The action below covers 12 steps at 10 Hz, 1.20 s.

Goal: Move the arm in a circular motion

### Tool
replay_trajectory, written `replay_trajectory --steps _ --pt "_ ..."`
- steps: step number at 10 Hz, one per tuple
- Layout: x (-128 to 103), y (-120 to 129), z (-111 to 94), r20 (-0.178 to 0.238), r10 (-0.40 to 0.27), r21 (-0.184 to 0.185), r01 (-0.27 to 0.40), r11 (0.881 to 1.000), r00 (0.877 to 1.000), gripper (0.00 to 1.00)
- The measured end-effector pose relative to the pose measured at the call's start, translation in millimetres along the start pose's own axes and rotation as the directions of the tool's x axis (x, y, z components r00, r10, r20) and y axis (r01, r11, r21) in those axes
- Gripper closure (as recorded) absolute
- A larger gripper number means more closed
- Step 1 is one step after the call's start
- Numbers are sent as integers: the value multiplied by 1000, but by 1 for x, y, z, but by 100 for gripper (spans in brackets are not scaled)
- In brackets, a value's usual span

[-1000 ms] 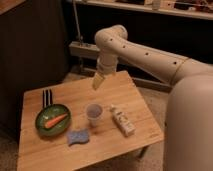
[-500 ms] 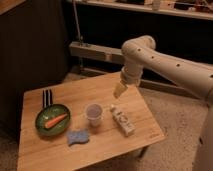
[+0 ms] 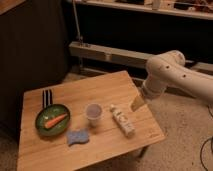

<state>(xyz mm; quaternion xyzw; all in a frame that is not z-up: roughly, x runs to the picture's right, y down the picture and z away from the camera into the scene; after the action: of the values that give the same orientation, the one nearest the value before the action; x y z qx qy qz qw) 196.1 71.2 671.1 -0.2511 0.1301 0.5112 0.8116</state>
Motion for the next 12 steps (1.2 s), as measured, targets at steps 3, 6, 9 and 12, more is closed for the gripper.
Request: replay_trajectory --steps 3,6,9,12 --pt "23 45 -28 26 -19 5 19 1000 999 20" --pt "25 135 -53 9 -73 -17 73 997 997 20" --pt "22 231 -81 -1 -189 -88 188 978 982 20" --pt "-16 308 -98 40 -361 -122 363 924 932 20"
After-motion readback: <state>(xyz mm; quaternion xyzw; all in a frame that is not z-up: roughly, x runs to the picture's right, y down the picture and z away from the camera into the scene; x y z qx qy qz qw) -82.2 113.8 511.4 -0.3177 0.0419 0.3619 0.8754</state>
